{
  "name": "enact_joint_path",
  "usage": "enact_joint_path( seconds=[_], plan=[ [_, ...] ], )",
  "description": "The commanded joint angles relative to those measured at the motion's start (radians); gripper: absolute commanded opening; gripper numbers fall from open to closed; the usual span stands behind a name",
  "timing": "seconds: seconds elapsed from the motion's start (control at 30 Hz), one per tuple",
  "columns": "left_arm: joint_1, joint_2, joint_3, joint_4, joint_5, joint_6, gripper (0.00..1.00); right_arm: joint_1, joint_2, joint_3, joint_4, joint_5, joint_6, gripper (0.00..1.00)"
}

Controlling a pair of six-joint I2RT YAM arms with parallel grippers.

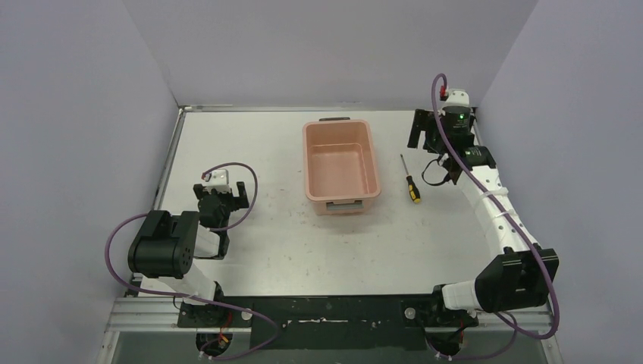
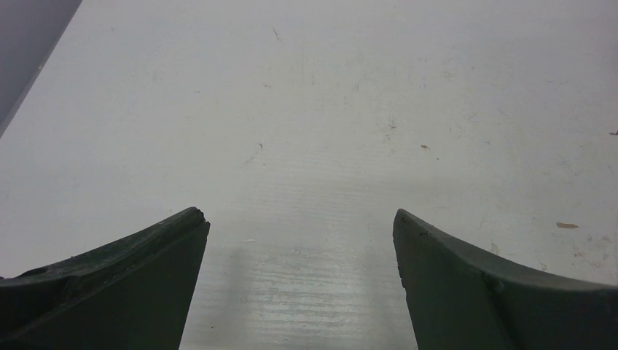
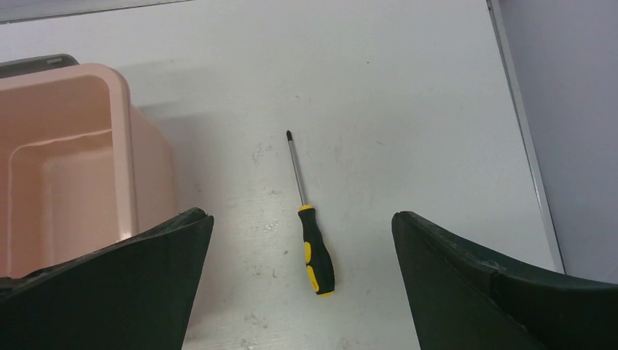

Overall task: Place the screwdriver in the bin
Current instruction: Pick up the screwdriver from the center of the board.

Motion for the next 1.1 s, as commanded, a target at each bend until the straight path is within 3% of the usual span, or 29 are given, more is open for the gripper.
enact_joint_path(
  seconds=[0.0,0.67,1.07],
  plan=[
    [-0.001,-0.006,0.017,0.029,0.005,0.009,0.97,-0.002,0.010,0.081,-0.062,-0.041,0.010,1.00],
    [-0.001,-0.006,0.017,0.030,0.006,0.009,0.97,-0.049,0.260,-0.040,0.003,-0.165,-0.034,0.99],
    [-0.001,-0.006,0.017,0.029,0.006,0.010,0.97,-0.075,0.432,-0.072,0.046,-0.214,-0.034,0.90]
  ],
)
